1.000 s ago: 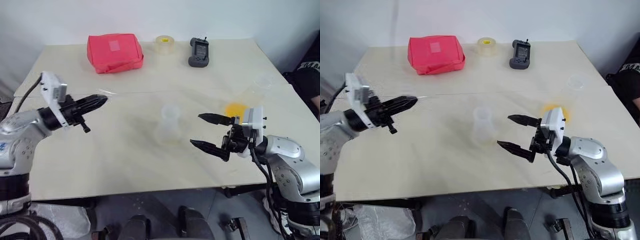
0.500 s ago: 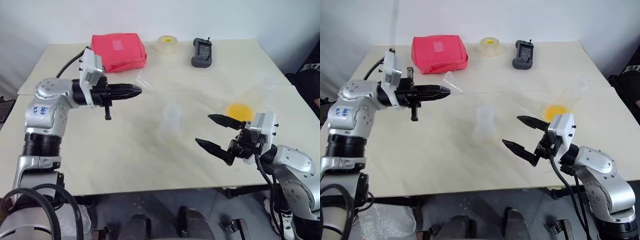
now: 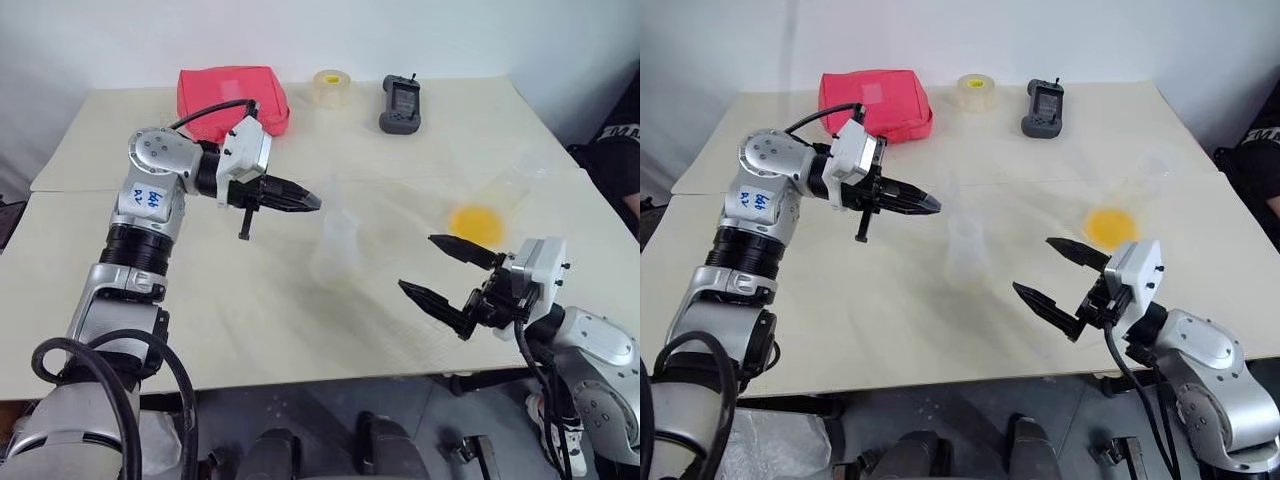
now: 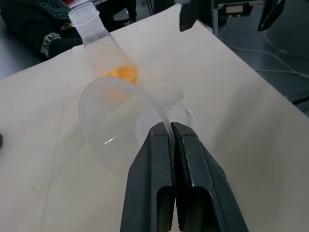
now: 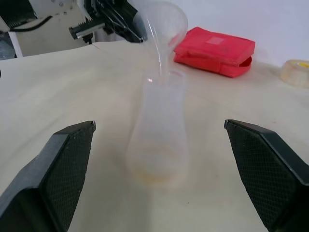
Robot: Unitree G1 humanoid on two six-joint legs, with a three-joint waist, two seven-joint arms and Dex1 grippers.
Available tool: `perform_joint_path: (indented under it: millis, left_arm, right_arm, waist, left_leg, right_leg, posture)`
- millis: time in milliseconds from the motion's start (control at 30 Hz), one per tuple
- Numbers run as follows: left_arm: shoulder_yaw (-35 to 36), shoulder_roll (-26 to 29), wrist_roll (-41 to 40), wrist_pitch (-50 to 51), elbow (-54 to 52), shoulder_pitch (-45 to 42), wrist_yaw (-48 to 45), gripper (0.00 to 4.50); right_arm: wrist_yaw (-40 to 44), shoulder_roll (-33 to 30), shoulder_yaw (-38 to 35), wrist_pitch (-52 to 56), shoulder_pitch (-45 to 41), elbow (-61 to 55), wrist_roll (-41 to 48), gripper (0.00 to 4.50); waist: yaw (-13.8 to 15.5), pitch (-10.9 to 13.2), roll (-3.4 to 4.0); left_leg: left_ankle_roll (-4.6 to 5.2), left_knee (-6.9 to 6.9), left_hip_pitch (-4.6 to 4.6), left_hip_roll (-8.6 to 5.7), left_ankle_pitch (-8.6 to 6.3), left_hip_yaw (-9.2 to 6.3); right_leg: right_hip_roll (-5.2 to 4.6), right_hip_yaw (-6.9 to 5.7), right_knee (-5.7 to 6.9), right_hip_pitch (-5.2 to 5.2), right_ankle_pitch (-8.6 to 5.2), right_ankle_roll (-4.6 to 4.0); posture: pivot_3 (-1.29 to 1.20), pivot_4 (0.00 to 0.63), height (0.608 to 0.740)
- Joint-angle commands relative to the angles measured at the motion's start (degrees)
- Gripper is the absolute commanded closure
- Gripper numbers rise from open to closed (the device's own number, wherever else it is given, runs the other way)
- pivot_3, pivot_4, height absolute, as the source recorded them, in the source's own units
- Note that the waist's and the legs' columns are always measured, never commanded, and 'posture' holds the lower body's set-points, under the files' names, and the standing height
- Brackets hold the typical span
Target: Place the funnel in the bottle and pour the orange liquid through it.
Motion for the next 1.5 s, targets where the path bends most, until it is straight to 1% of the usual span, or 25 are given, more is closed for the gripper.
perform_joint_path:
  millis: [33, 267, 467, 767, 1100, 1367, 1500]
  left_arm:
    - [2.0, 0.0, 0.4, -1.2, 2.1, -3.2, -0.1, 4.43]
    - [3.0, -0.5, 0.2, -0.9, 4.0, -5.2, -0.2, 4.43]
    - [2.9, -0.6, 0.6, -1.5, 3.9, -5.1, -1.0, 4.43]
    - [1.0, 1.1, 4.6, -7.5, 5.2, -5.5, -3.5, 4.43]
    - [-1.6, -0.2, 4.8, -12.4, 5.7, -7.7, -7.0, 4.43]
    - [-12.2, 2.0, 1.9, -18.7, 5.3, -9.6, -7.2, 4.43]
    - [-16.2, 2.1, 0.7, -22.4, 7.2, -12.0, -7.2, 4.43]
  right_arm:
    - [-1.1, 0.5, -1.6, -1.9, 1.1, -3.0, 0.2, 0.0]
    - [-1.5, 0.1, -2.0, -2.8, 1.7, -2.4, 0.2, 0.0]
    - [-1.3, -0.2, -2.2, -3.4, 1.5, -1.7, 0.1, 0.0]
    - [-1.4, 0.5, -1.2, -4.0, 2.0, -1.5, -1.2, 0.0]
    - [-1.0, 0.6, -0.8, -5.0, 2.7, -1.2, -1.8, 0.0]
    - [-0.4, 0.7, -1.0, -6.0, 3.5, -1.0, -2.1, 0.0]
    - [-0.4, 0.8, -1.2, -6.5, 4.2, -1.0, -2.3, 0.0]
  waist:
    - [0.1, 0.0, -0.02]
    - [0.0, 0.0, -0.03]
    - [0.0, 0.0, -0.03]
    - [0.0, 0.0, -0.03]
    - [0.0, 0.0, -0.04]
    - [0.0, 0.0, -0.04]
    - [0.1, 0.0, -0.05]
  left_leg:
    - [0.02, 0.02, 0.0, 0.01, 0.0, -0.01]
    - [0.08, 0.04, -0.01, 0.02, -0.03, 0.0]
    - [0.08, 0.05, 0.0, 0.02, -0.02, 0.01]
    - [0.08, 0.05, 0.0, 0.0, -0.03, 0.01]
    - [0.09, 0.08, -0.01, -0.01, -0.03, 0.0]
    - [0.1, 0.08, 0.0, -0.02, -0.03, 0.02]
    - [0.11, 0.1, -0.01, -0.01, -0.04, 0.01]
  right_leg:
    - [-0.01, 0.0, 0.0, 0.01, 0.01, 0.02]
    - [-0.01, 0.01, 0.0, 0.0, 0.04, 0.08]
    - [-0.01, 0.01, 0.01, 0.0, 0.05, 0.08]
    - [0.0, 0.01, 0.01, 0.01, 0.05, 0.09]
    - [-0.01, 0.01, 0.02, 0.02, 0.06, 0.1]
    - [0.0, 0.01, 0.02, 0.02, 0.06, 0.1]
    - [-0.01, 0.01, 0.02, 0.03, 0.06, 0.1]
  posture:
    - [0.0, 0.15, 0.74]
    - [0.0, 0.15, 0.74]
    - [0.0, 0.15, 0.74]
    - [0.0, 0.15, 0.74]
    - [0.0, 0.15, 0.74]
    - [0.0, 0.15, 0.74]
    - [0.0, 0.15, 0.74]
